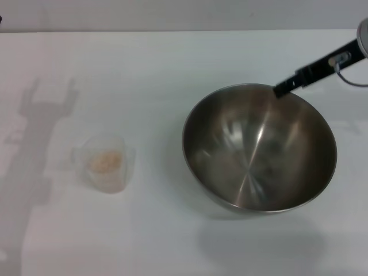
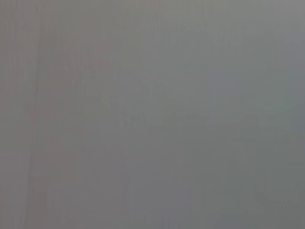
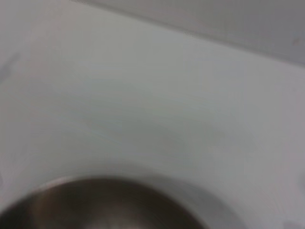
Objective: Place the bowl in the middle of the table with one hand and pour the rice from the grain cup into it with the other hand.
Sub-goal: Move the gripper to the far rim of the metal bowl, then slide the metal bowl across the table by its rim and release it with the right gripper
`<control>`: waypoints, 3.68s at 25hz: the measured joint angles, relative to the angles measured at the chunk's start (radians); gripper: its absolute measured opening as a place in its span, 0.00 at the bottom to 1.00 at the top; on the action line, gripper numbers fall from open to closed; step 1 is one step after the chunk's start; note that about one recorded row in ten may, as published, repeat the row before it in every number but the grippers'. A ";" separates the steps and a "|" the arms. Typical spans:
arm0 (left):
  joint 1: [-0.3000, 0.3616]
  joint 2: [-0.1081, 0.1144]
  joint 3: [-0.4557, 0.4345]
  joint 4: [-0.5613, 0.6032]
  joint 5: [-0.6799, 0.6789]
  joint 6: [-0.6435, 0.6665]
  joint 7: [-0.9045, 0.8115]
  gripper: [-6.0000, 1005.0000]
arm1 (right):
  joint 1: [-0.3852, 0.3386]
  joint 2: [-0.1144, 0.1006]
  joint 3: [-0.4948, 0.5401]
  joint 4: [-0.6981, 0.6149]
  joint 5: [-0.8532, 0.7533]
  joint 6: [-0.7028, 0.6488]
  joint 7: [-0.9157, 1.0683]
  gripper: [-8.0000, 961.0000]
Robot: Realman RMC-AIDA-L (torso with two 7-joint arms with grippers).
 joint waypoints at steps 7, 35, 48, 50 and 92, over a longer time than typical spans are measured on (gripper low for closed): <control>-0.003 -0.001 -0.005 0.000 0.000 0.000 0.000 0.78 | 0.020 -0.008 -0.001 0.101 -0.005 0.021 -0.061 0.79; -0.004 -0.003 -0.018 -0.009 0.000 0.007 0.000 0.78 | 0.029 -0.005 0.027 0.218 -0.034 -0.048 -0.144 0.14; -0.013 -0.001 -0.022 -0.010 0.000 0.008 0.000 0.78 | 0.048 -0.005 0.168 0.196 0.075 -0.043 -0.247 0.01; -0.017 -0.001 -0.023 -0.007 0.000 0.008 0.000 0.78 | 0.040 -0.007 0.168 0.182 0.106 -0.042 -0.270 0.01; -0.016 -0.003 -0.033 -0.014 0.000 0.020 0.000 0.78 | 0.129 0.029 -0.041 0.275 0.122 -0.011 -0.367 0.19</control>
